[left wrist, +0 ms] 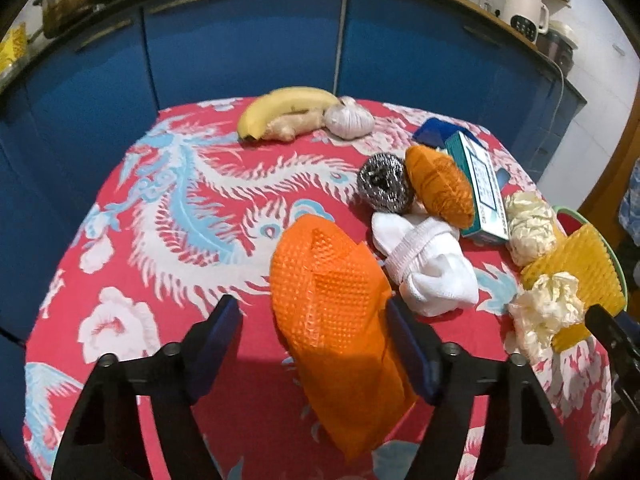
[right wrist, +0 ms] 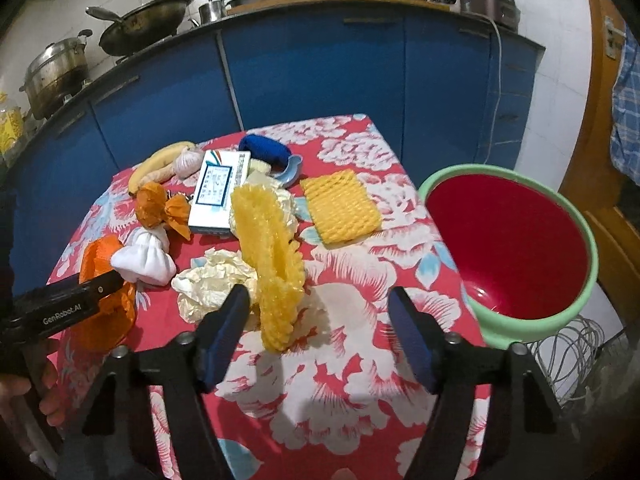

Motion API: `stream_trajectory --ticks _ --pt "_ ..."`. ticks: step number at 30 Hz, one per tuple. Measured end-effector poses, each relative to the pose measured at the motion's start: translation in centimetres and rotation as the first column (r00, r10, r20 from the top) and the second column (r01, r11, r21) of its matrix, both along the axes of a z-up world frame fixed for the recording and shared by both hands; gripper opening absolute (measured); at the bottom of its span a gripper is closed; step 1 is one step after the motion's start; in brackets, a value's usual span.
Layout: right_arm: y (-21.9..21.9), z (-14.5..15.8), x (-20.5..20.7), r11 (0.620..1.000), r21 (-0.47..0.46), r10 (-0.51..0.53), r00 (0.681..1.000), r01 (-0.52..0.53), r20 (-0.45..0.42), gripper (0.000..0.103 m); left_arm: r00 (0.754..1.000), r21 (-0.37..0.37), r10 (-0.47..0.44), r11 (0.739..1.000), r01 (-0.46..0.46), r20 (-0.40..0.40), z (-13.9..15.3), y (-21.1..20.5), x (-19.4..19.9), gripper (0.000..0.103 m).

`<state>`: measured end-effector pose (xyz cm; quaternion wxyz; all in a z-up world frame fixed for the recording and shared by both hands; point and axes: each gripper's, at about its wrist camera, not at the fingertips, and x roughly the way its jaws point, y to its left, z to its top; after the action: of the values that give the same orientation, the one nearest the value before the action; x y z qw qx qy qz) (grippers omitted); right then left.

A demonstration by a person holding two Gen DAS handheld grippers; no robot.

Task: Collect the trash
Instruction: 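Grasp the orange mesh glove with the left tool while the right tool grasps the yellow foam net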

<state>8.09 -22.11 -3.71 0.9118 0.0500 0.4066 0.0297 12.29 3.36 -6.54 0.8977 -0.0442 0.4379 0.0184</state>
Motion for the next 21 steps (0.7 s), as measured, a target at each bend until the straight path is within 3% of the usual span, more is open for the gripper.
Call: stream_trajectory --ticks 2,10,17,21 --pt "0.1 -0.5 0.4 1.0 0.012 0.008 1.0 -0.008 -0.017 0.065 1.0 -0.012 -0.005 1.0 0.005 -0.011 -0.4 -0.1 0.2 0.065" --pt "0.3 -1.5 0.8 0.999 0.034 0.02 0.999 -0.018 -0.05 0.047 1.0 -0.008 0.006 1.0 -0.006 -0.01 -0.5 -0.1 0.2 0.064" --pt "0.3 -0.7 0.1 1.0 0.029 0.012 1.0 -0.012 -0.008 0.016 1.0 -0.047 -0.019 0.999 0.02 0.008 -0.2 0.1 -0.2 0.025" --pt "0.4 0.2 -0.6 1.0 0.024 0.018 0.999 -0.019 0.027 0.014 0.999 -0.065 -0.032 0.997 0.033 0.028 0.4 0.3 -0.7 0.013"
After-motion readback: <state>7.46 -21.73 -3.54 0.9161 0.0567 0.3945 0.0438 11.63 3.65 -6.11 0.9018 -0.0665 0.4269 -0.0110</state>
